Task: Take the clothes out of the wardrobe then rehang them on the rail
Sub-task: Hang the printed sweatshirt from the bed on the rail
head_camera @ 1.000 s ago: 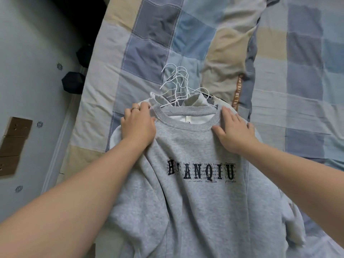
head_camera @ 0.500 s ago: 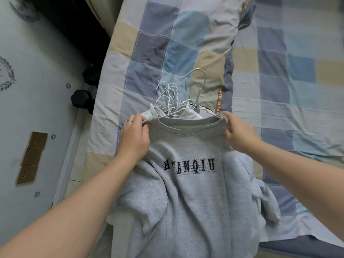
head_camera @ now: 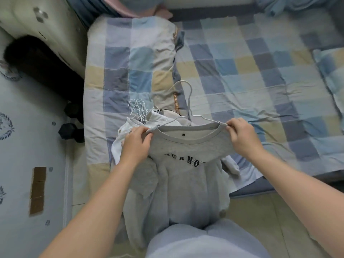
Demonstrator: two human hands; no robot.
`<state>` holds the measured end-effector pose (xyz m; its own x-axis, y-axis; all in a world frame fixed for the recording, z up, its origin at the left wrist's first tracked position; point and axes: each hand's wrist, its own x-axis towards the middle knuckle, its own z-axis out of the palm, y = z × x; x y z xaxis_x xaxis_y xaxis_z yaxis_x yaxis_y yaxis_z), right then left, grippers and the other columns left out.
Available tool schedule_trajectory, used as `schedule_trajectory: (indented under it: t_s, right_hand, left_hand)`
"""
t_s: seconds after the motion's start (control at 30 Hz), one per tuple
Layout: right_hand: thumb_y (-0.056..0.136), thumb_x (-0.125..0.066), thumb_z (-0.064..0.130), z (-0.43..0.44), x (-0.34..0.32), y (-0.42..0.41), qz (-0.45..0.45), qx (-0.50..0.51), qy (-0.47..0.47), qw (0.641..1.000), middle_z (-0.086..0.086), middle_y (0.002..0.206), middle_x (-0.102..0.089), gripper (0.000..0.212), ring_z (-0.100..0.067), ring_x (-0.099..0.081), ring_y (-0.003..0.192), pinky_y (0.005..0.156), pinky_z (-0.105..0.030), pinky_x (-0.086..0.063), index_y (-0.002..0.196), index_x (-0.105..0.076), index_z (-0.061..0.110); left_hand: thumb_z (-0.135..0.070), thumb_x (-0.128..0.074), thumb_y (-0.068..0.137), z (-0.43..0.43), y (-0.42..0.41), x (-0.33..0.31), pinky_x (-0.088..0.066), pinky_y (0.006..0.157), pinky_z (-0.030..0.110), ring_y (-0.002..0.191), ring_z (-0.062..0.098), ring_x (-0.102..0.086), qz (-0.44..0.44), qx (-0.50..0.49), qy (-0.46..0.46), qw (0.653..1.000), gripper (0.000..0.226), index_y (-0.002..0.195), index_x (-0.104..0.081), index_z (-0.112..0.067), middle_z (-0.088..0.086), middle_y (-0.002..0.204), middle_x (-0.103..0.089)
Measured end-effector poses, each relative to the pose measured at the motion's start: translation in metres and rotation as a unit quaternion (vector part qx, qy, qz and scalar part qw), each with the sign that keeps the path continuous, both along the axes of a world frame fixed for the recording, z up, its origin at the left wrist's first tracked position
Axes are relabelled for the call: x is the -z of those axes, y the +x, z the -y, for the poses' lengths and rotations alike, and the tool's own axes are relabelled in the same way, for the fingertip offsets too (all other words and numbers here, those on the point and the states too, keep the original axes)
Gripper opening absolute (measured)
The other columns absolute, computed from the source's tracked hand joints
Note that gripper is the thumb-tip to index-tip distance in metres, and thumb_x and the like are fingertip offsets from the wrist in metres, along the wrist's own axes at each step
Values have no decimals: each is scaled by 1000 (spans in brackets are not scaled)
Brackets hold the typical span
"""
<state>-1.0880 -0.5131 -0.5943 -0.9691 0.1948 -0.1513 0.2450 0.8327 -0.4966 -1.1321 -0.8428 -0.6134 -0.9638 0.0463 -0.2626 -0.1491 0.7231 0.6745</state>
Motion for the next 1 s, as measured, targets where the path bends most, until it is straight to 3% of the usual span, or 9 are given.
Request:
schedule_trajectory:
  t_s: [0.1,0.27,0.43,0.5,0.57,0.77,1.0]
  right_hand:
    - [97,-53,9,-27,-29,46,-38,64,-5,997,-9,94,-55,11,-31,-54,89,80,-44,-44,95,-63,6]
    - [99,-50,10,-81,-61,134,-81,149,9,986,-3,95,-51,13,-26,-52,86,71,-37,-40,101,-63,6]
    - [99,-51,13,-152,-90,250,-126,240,47,962,0,94,-52,13,-25,-53,84,69,-39,-43,100,-63,10]
    - [98,-53,12,-182,-99,303,-139,278,53,949,-3,95,-55,11,-28,-56,86,73,-43,-47,97,-64,10]
    - [97,-54,13,-210,-106,359,-145,320,58,934,-2,96,-56,11,-27,-56,87,74,-42,-47,96,-64,11]
    - [98,-52,13,-275,-122,534,-172,441,84,877,3,98,-56,13,-21,-56,85,73,-39,-48,99,-65,13]
    - [100,-52,19,-299,-144,718,-152,579,132,790,-1,104,-58,17,-19,-56,87,75,-38,-50,106,-64,9]
  left_hand:
    - [-20,-60,97,-32,12,-24,-44,94,38,107,24,-60,-24,59,47,997,17,109,-70,-11,6,109,-70]
    - [-14,-63,96,-110,40,-58,-41,81,15,90,7,-61,-61,112,110,986,10,98,-72,-15,-1,97,-71]
    - [-20,-66,95,-212,95,-80,-46,76,30,77,10,-59,-51,189,138,971,7,90,-70,-24,-10,83,-67]
    - [-20,-67,94,-258,125,-86,-45,72,19,71,0,-58,-62,230,141,961,10,88,-69,-27,-11,79,-67]
    - [-21,-67,94,-306,159,-93,-37,65,6,71,-3,-57,-79,276,138,948,14,86,-67,-33,-17,76,-64]
    - [-23,-66,94,-450,278,-117,-34,68,4,78,-4,-56,-98,398,153,899,12,89,-67,-34,-28,80,-61]
    - [-21,-65,95,-587,429,-135,-32,71,2,87,10,-59,-76,545,172,817,9,98,-73,-22,-11,90,-67]
